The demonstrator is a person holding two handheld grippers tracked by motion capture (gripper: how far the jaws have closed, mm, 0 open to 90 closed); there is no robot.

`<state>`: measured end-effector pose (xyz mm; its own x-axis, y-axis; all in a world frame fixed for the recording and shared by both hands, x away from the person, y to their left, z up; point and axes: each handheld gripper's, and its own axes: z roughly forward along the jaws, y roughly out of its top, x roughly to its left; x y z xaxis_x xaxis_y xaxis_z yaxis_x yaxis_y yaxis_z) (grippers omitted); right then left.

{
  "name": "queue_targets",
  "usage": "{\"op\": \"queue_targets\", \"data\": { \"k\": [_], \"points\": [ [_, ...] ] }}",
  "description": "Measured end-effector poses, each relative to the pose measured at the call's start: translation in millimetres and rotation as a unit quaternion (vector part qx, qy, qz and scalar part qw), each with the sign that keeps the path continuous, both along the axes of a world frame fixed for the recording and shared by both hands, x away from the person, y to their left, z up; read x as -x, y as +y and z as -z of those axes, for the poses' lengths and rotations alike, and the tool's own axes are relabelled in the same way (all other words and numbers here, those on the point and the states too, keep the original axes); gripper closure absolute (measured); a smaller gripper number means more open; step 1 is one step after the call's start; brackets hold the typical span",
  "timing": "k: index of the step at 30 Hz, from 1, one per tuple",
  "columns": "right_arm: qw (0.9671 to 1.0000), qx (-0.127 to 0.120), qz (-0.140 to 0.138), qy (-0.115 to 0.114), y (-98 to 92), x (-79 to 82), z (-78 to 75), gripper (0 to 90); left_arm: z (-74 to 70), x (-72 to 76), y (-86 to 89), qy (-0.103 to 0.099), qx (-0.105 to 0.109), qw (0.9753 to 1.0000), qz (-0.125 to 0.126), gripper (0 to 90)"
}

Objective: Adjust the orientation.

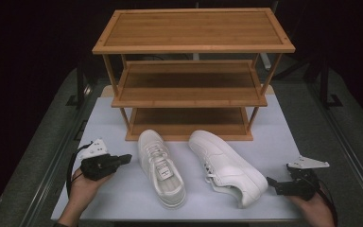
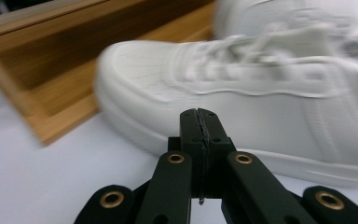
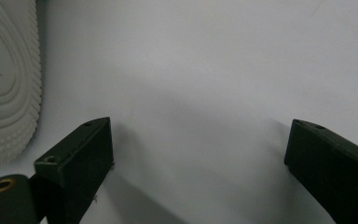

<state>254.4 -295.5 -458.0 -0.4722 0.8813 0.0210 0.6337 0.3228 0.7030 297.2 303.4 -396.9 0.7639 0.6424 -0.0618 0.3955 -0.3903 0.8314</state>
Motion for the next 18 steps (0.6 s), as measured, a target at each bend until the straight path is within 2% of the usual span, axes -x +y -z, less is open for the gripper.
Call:
{"op": "queue_targets", "data": {
  "k": [4, 5, 6, 8, 9, 10, 13, 15, 17, 18],
  "points": [
    [1.0, 0.0, 0.0, 0.0, 0.0, 0.0, 0.0, 7.2, 9.4, -20.3, 3.9, 0.007, -0.014, 0.9996, -0.022, 90.0],
    [1.0, 0.0, 0.0, 0.0, 0.0, 0.0, 0.0, 7.2, 9.4, -20.3, 3.9, 0.007, -0.014, 0.9996, -0.022, 90.0],
    [1.0, 0.0, 0.0, 0.0, 0.0, 0.0, 0.0, 7.2, 14.0, -32.4, 4.9, 0.014, -0.019, 0.9992, -0.032, 90.0],
    [1.0, 0.0, 0.0, 0.0, 0.0, 0.0, 0.0, 7.2, 17.4, -41.5, 5.0, 0.019, -0.016, 0.9988, -0.041, 90.0],
    [1.0, 0.0, 0.0, 0.0, 0.0, 0.0, 0.0, 7.2, 17.4, -41.5, 5.0, 0.019, -0.016, 0.9988, -0.041, 90.0],
    [1.0, 0.0, 0.0, 0.0, 0.0, 0.0, 0.0, 7.2, 21.9, -52.1, 2.9, 0.02, -0.012, 0.9984, -0.051, 90.0],
    [1.0, 0.0, 0.0, 0.0, 0.0, 0.0, 0.0, 7.2, 27.0, -59.0, 1.1, 0.025, -0.01, 0.9981, -0.056, 90.0],
    [1.0, 0.0, 0.0, 0.0, 0.0, 0.0, 0.0, 7.2, 36.7, -67.0, -3.5, 0.039, -0.013, 0.9973, -0.061, 90.0],
    [1.0, 0.0, 0.0, 0.0, 0.0, 0.0, 0.0, 7.2, 37.9, -68.8, -6.3, 0.044, -0.02, 0.9973, -0.056, 90.0],
    [1.0, 0.0, 0.0, 0.0, 0.0, 0.0, 0.1, 7.2, 37.9, -70.1, -10.4, 0.044, -0.031, 0.9973, -0.049, 90.0]
  ]
}}
